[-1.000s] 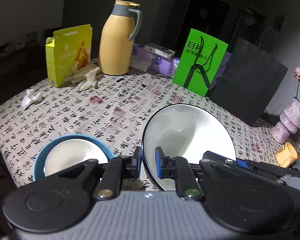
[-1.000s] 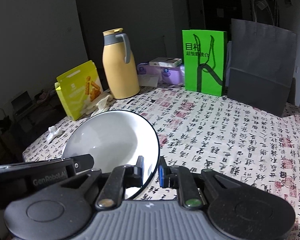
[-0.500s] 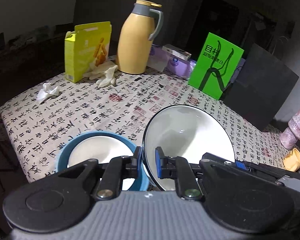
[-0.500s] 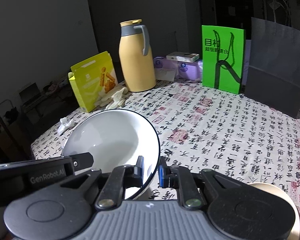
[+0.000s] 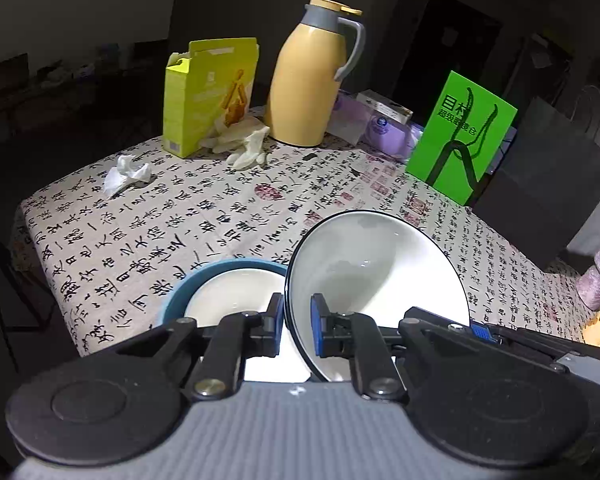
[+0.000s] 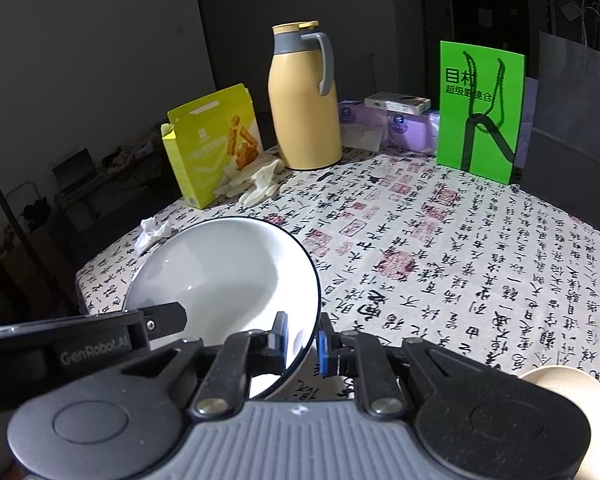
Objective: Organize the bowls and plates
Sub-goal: 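Lower the white bowl into the nested blue bowl stack with both grippers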
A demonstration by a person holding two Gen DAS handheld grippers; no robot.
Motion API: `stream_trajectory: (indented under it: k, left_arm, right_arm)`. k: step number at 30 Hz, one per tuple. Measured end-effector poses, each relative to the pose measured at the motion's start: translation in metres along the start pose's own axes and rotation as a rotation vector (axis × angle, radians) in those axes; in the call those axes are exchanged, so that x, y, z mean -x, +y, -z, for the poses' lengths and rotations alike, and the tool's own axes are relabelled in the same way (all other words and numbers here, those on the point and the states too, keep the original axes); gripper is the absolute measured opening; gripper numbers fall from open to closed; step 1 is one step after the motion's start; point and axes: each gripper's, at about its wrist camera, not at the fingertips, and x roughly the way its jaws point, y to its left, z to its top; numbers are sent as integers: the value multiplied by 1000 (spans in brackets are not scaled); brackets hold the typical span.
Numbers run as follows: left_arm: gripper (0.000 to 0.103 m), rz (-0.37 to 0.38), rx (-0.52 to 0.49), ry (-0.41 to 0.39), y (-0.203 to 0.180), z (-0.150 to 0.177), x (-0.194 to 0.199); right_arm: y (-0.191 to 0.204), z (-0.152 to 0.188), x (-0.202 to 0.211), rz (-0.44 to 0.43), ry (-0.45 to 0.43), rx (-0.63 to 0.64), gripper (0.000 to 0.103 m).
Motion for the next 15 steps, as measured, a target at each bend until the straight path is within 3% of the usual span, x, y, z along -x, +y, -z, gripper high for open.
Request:
stream_trajectory:
  k: [15]
  left_arm:
    - [14,-26,47,7,36,-2,-4]
  right_arm:
    - [29,0,-20,-24,35,35,14]
